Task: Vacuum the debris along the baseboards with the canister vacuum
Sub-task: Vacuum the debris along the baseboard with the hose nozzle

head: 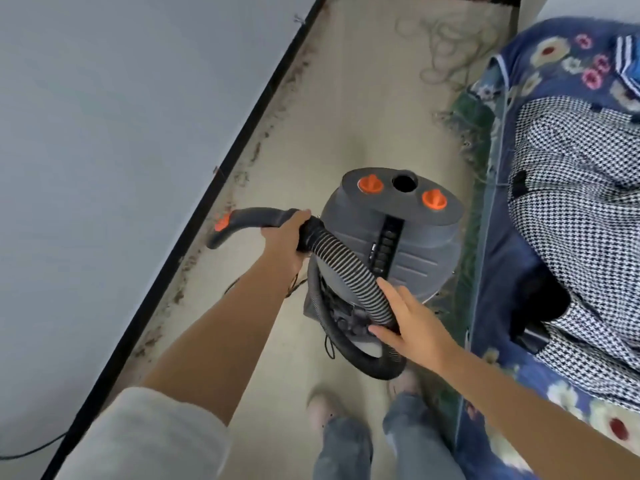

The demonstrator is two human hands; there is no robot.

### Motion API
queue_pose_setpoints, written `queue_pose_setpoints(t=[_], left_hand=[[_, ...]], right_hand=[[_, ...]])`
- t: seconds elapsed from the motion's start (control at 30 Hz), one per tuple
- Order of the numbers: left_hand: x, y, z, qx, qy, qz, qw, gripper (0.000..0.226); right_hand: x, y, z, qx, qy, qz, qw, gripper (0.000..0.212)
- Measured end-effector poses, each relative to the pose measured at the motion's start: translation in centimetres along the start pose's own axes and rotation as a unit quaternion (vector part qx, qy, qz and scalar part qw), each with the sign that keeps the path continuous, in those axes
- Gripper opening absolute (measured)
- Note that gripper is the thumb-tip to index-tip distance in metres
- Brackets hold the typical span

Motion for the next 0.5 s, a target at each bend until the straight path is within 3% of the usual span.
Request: queue_pose_setpoints(t=[0.07, 0.13, 0.3, 0.43, 0.5], left_hand=[[0.5, -0.3, -0.3, 0.005, -0.016, 0.064, 0.998, 0.08], [1.2, -1.3, -1.5, 0.037, -0.036, 0.151, 0.987, 0.072], [5.6, -4.7, -1.9, 0.109, -0.054, 0.322, 0.939, 0.06], [7.2, -7.8, -0.5, 0.074, -0.093, 0.482, 0.868, 0.043], [8.2, -8.8, 0.3, 0.049, -0.079, 0.497, 0.863, 0.038]], right_hand=[[-2.1, -0.8, -0.8, 0.034, 0.008, -0.01, 0.999, 0.063], [-4.9, -0.6, -0.6, 0.009, 0.004, -0.075, 0.997, 0.055], [-13.3, 0.9, 1.6, -0.017, -0.141, -0.115, 0.983, 0.037], [-18.2, 3.3, 4.4, -0.038, -0.185, -0.1, 0.977, 0.036], [-19.9, 3.8, 6.1, -0.035, -0.168, -0.094, 0.981, 0.03]])
Point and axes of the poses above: each hand's wrist, its own z-axis towards the middle knuckle, its own y-axis out of the back of the hand, x = y × z, the point moved 7 cm from there along z, towards the middle knuckle, and after that the axes turned 4 degrees about -z, right-handed, at the moved point
